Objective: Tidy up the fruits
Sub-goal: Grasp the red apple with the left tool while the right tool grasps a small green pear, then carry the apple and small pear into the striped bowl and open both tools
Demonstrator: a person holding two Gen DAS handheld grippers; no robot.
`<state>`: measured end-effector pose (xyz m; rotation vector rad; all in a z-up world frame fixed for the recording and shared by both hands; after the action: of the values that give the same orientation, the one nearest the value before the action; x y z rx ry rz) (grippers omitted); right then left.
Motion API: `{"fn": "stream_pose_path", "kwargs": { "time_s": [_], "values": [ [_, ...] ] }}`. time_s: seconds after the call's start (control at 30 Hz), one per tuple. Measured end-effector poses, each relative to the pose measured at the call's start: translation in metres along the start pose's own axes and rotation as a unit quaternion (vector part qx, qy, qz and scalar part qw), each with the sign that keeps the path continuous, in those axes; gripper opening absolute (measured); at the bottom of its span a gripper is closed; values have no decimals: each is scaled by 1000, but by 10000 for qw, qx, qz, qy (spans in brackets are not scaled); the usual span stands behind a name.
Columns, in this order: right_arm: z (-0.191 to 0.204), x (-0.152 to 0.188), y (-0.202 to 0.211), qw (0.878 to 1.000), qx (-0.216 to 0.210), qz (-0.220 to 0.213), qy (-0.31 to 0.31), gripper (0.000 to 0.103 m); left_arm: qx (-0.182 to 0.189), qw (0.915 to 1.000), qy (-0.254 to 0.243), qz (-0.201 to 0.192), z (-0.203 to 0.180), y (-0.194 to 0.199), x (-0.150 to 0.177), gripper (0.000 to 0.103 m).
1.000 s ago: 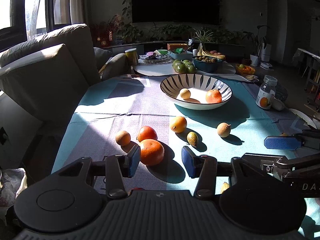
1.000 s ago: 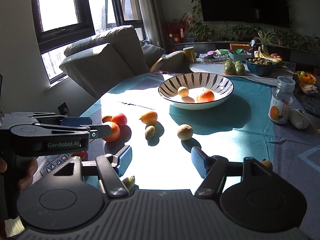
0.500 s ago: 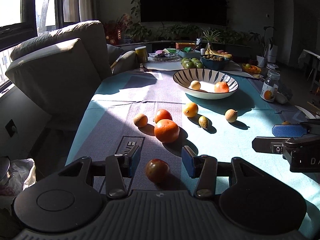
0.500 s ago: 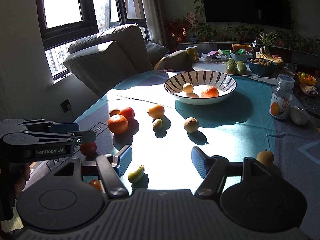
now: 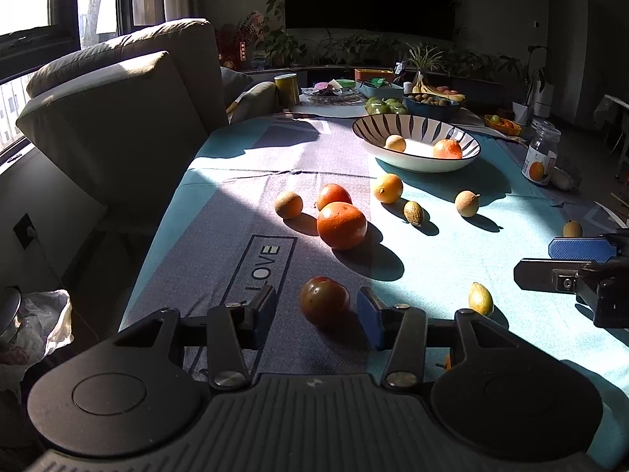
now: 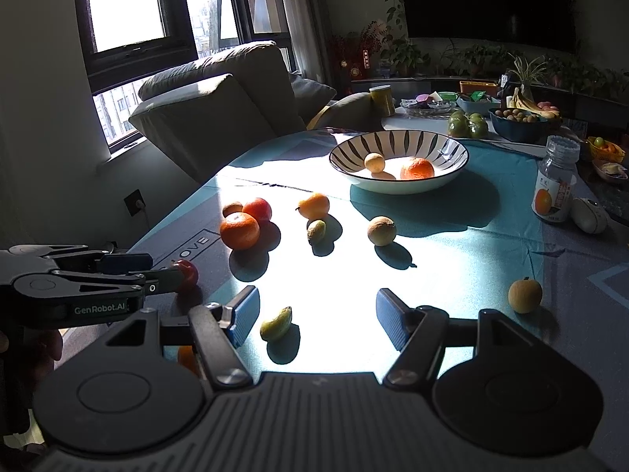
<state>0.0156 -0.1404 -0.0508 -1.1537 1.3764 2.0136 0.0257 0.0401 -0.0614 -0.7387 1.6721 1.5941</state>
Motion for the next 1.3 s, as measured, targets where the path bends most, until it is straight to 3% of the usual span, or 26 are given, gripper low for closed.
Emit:
{"fn": "stream_pose_path", "kwargs": {
  "time_s": [0.63, 0.77, 0.83, 1.3],
  "values": [
    [18, 14, -25, 9972, -449, 594, 98, 90, -14, 9998, 64, 205, 0, -24, 4, 42],
    [20, 14, -27, 9971, -430, 611, 131, 89, -21, 9998, 81, 183, 1, -24, 3, 34],
    [21, 14, -28, 9971, -405, 620, 195, 85, -21, 9998, 81, 168, 1, -24, 3, 29],
    [3, 4, -24, 9989, -203, 427, -78, 85, 240, 9997, -25, 45, -14, -21, -12, 29]
  ]
}}
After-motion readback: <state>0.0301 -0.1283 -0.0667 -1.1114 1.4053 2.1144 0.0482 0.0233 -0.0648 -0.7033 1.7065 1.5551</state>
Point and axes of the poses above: each gripper's, at about its wrist camera, not at the fingertips, and y roughly against the way its jaws point, z to its left, x to its underside, the point moved 6 cm from there along -y, roughly the way its jaws point, and after that the axes turned 1 degree about y, right-handed, at the moved point
